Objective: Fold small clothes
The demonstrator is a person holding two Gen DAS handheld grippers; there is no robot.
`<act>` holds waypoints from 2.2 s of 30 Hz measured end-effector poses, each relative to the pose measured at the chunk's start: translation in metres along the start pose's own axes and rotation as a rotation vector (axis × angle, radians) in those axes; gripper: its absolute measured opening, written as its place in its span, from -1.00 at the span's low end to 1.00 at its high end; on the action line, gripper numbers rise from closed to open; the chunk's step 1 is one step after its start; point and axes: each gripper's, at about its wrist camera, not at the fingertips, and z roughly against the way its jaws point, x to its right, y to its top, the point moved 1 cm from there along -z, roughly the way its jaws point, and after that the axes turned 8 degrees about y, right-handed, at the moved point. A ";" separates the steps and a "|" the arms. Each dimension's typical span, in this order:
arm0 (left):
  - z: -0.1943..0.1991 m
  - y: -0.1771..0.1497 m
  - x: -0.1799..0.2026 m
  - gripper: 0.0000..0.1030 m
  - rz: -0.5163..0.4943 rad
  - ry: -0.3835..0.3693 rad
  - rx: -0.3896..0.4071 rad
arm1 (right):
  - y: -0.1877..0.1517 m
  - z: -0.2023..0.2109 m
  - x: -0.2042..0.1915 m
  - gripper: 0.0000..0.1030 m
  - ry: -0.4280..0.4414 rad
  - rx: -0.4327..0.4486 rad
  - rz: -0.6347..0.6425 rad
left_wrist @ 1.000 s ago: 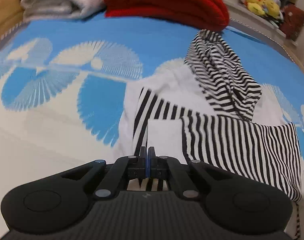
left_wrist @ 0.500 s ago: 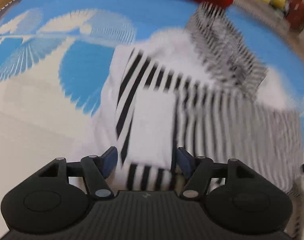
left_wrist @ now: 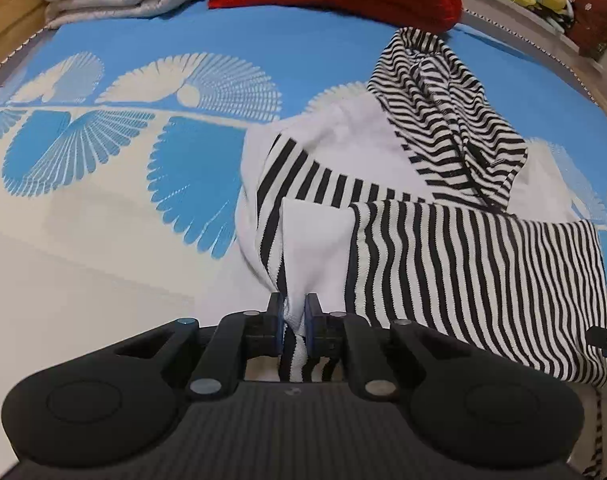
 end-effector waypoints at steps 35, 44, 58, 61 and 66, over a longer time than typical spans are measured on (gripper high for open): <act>0.063 0.037 0.035 -0.41 -0.033 -0.036 0.217 | 0.024 0.040 0.010 -0.03 -0.006 0.105 0.043; 0.056 0.097 0.068 -0.41 -0.169 0.018 0.333 | 0.026 0.053 0.024 -0.04 -0.110 0.133 0.141; -0.114 0.277 0.181 0.20 -0.239 0.002 0.408 | 0.020 0.032 0.033 -0.07 -0.238 0.072 0.311; -0.158 0.309 0.198 0.37 -0.207 -0.015 0.382 | 0.020 0.026 0.034 -0.07 -0.242 0.059 0.326; -0.215 0.341 0.217 0.21 -0.228 0.060 0.348 | 0.022 0.020 0.036 -0.07 -0.236 0.043 0.323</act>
